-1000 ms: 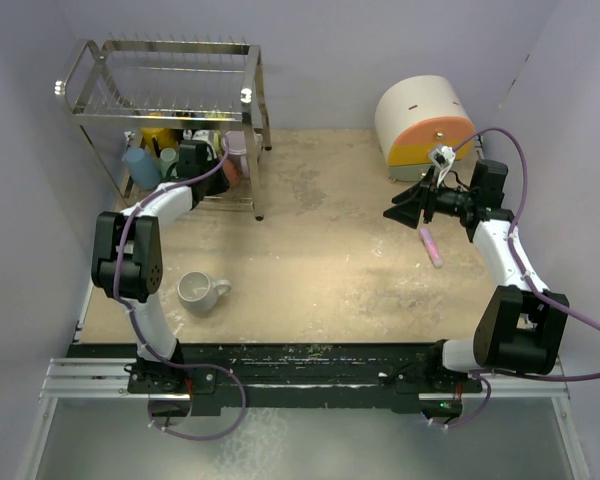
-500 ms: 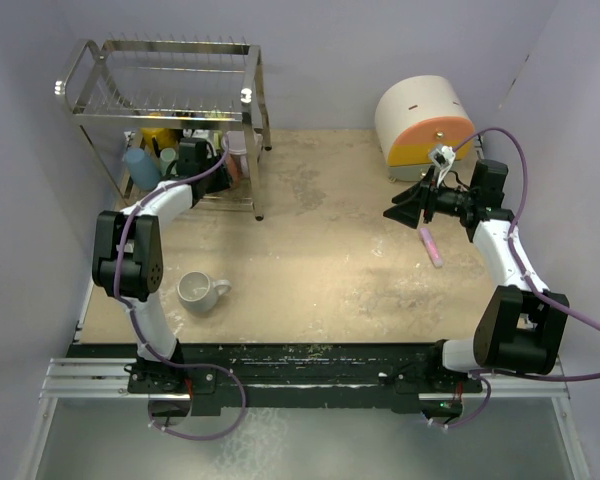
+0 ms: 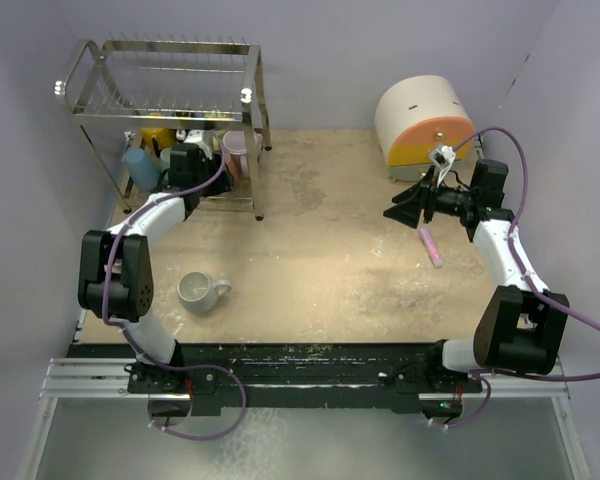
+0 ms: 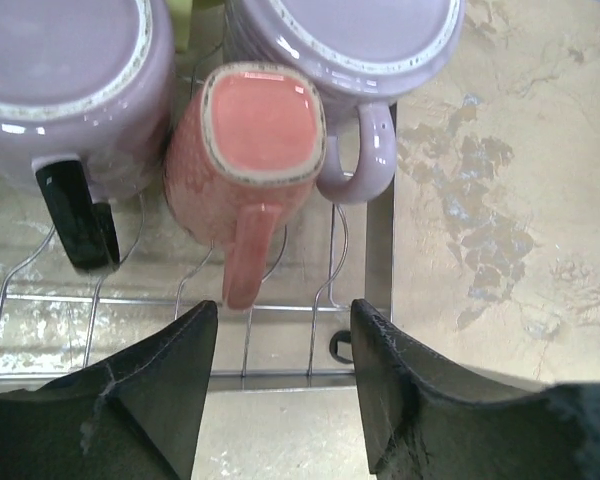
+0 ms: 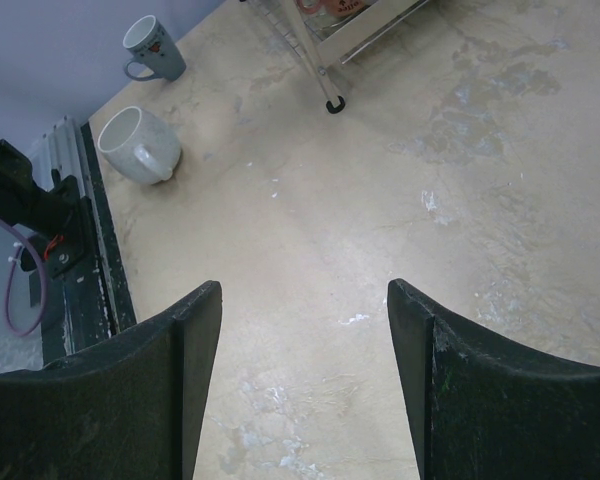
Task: Load the cups into the dish rack
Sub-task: Turn the cup upside down in the dish rack.
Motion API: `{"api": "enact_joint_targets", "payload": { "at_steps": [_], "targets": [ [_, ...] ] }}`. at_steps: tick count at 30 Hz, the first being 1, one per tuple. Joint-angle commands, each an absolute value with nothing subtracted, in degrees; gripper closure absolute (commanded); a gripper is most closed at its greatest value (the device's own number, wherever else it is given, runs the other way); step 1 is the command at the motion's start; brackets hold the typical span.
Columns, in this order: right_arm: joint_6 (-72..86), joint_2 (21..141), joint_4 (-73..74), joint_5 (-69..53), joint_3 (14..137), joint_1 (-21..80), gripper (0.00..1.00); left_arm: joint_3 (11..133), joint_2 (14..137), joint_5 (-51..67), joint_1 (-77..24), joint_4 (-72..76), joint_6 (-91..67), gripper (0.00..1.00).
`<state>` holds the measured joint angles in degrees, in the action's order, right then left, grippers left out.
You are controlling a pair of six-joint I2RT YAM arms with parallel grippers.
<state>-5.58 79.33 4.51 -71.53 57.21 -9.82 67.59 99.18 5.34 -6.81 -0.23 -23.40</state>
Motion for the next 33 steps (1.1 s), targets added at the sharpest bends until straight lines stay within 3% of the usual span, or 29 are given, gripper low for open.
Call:
{"api": "enact_joint_targets", "payload": {
  "at_steps": [1,15,26,33],
  "targets": [
    [-6.61,77.88,5.10,-72.77,59.72,-10.20,0.31,63.92,94.01,6.77,-6.50,3.89,-23.74,0.41],
    [-6.81,77.37,5.26,-72.76,59.64,-10.20,0.31,45.57,76.50,9.97,-6.50,11.80,-26.31,0.26],
    [-7.03,77.26,5.30,-72.78,59.59,-10.27,0.31,33.24,59.42,16.43,-6.43,20.34,-30.25,0.01],
    [-7.01,77.26,5.29,-72.84,59.59,-10.28,0.31,32.89,57.00,25.13,-6.42,23.24,-33.65,0.01]
  ]
}}
